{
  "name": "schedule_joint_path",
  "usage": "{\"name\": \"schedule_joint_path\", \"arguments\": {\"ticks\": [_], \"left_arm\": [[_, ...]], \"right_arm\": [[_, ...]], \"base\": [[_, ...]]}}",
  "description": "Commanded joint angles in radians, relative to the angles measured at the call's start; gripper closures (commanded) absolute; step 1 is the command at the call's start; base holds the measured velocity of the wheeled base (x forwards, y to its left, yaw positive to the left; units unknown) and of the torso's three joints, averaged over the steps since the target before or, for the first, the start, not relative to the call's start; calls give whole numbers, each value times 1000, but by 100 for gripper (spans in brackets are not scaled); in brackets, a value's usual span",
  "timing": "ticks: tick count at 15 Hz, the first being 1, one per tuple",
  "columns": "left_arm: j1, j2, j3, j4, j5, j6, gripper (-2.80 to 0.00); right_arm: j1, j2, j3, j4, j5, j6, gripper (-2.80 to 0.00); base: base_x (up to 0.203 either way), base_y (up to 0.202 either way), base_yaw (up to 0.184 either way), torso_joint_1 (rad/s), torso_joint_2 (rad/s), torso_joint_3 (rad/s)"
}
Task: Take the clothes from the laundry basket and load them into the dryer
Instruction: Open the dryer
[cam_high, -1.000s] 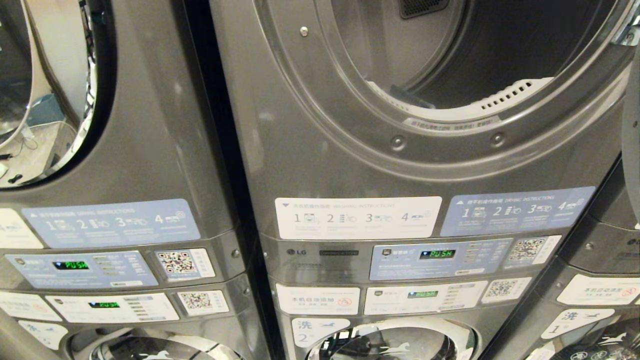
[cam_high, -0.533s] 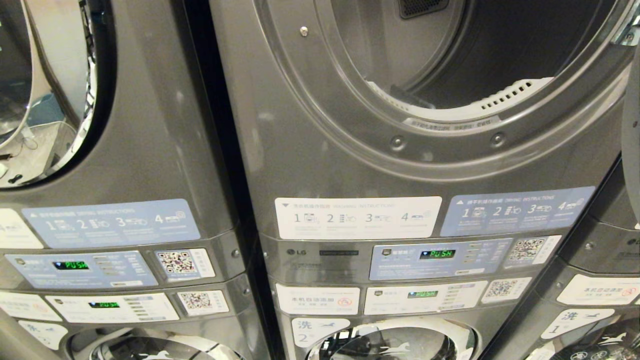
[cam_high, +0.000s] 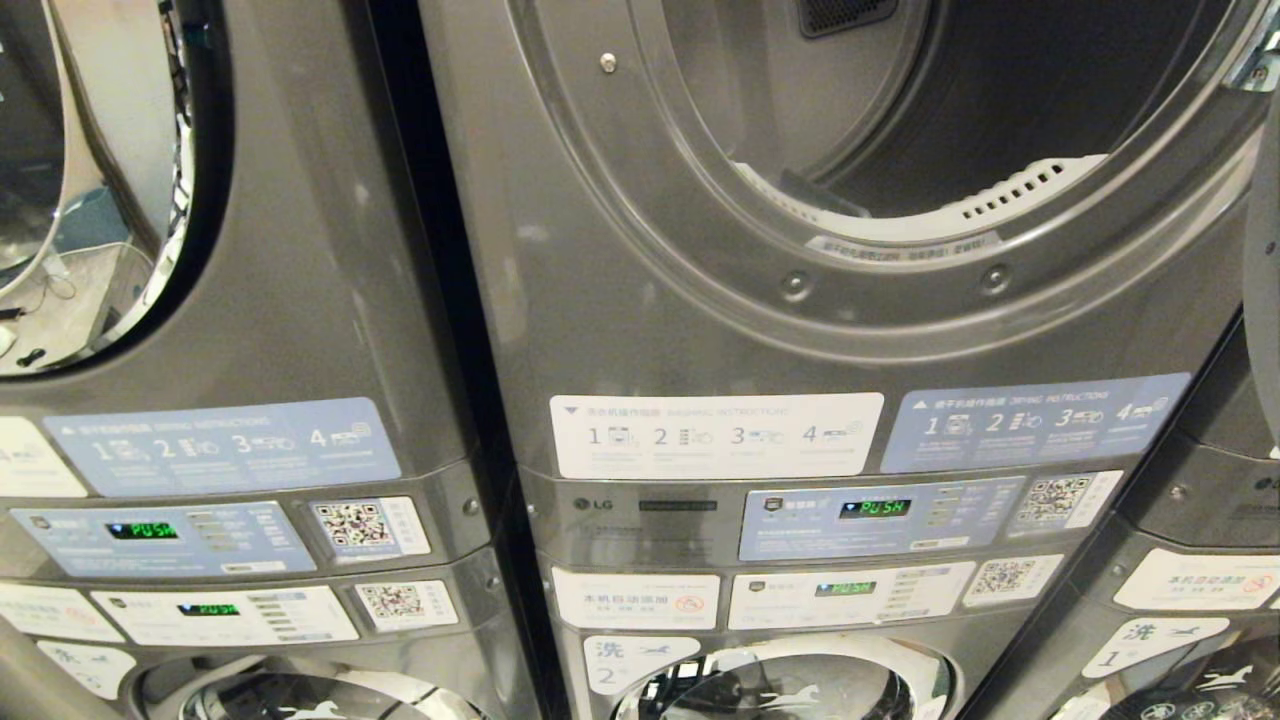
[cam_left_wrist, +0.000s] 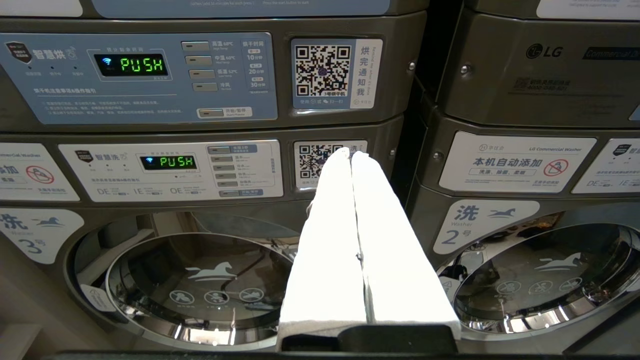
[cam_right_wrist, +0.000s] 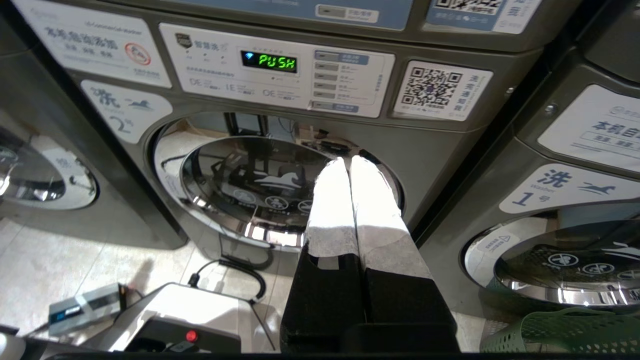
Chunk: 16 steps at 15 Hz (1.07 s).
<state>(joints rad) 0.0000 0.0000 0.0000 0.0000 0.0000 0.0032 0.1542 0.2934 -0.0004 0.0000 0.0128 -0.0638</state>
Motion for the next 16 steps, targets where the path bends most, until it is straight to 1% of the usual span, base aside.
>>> {"name": "schedule_joint_path", "arguments": {"ticks": [1, 3, 4, 5, 8, 9, 10, 13, 14, 15, 16], "left_arm": [[0, 0, 0, 0, 0, 0, 0], [0, 0, 0, 0, 0, 0, 0], [0, -1, 0, 0, 0, 0, 0], [0, 0, 0, 0, 0, 0, 0], [0, 0, 0, 0, 0, 0, 0], [0, 0, 0, 0, 0, 0, 0], [0, 0, 0, 0, 0, 0, 0], [0, 0, 0, 0, 0, 0, 0], [0, -1, 0, 0, 0, 0, 0], [0, 0, 0, 0, 0, 0, 0], [0, 0, 0, 0, 0, 0, 0]], "right_arm": [[18, 19, 0, -1, 0, -4, 0], [128, 46, 0, 0, 0, 10, 0], [179, 58, 0, -1, -5, 33, 0], [197, 47, 0, -1, -11, 56, 0], [196, 18, -1, 0, -13, 61, 0], [182, 10, -1, 0, -13, 61, 0], [149, 8, -1, 0, -13, 61, 0], [6, -7, -1, -1, -13, 61, 0], [-15, -19, 0, -2, -14, 68, 0], [-18, -19, 0, -2, -14, 68, 0], [-43, -18, 0, -3, -13, 61, 0]], "base": [[0, 0, 0, 0, 0, 0], [0, 0, 0, 0, 0, 0], [0, 0, 0, 0, 0, 0], [0, 0, 0, 0, 0, 0], [0, 0, 0, 0, 0, 0], [0, 0, 0, 0, 0, 0], [0, 0, 0, 0, 0, 0], [0, 0, 0, 0, 0, 0], [0, 0, 0, 0, 0, 0], [0, 0, 0, 0, 0, 0], [0, 0, 0, 0, 0, 0]]}}
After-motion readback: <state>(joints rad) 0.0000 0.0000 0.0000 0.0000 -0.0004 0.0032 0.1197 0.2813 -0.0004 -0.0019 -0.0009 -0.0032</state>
